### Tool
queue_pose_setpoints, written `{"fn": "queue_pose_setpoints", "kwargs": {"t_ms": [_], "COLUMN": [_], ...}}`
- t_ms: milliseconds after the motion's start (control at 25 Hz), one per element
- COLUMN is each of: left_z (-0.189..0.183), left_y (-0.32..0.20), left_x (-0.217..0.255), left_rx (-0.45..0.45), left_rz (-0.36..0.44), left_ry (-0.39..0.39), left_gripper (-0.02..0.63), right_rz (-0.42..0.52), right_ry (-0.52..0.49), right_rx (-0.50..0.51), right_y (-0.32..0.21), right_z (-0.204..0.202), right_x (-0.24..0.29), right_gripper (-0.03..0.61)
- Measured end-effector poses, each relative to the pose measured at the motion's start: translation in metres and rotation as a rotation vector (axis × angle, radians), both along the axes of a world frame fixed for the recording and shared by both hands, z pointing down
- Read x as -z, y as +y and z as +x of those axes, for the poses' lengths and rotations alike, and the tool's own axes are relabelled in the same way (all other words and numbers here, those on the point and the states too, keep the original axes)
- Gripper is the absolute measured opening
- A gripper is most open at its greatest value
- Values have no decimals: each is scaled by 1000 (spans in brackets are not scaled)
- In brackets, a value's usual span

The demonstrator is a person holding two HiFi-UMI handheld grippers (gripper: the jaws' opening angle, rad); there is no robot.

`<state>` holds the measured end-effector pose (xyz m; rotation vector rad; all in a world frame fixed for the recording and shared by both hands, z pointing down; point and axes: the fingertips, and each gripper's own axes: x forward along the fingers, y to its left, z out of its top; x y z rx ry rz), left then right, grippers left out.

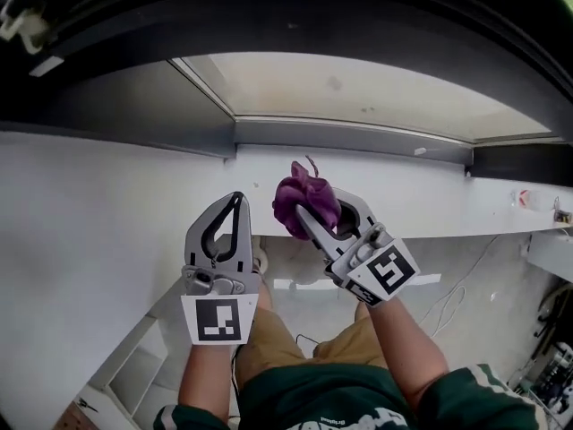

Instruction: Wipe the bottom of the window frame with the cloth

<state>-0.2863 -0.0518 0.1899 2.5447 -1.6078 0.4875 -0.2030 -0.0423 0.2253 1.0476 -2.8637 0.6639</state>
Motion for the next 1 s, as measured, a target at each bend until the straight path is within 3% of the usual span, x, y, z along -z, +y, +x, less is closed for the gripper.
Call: {"fn": "queue_pose_setpoints", "kwargs": {"t_ms": [160,520,840,1000], "left_z": [-9,-32,-43,-52], "left_y": [-3,-17,-17,-18], "left_x": [-43,-129,-153,-180], "left_rx": [-3,33,130,123], "left_rz": [-24,-64,-67,-80], "left_ry": [-8,-33,-9,-23], "left_gripper": [8,8,8,8], "right_rz": [-32,-74,-75,-77], "right_ry": [48,49,28,43], "right_rx": [58,45,59,60], "right_y": [-5,-16,-14,-28], "right_z": [-23,-48,-50,-66], "right_x": [-40,-125,-155,-190], "right_gripper": [95,95,95,95]}}
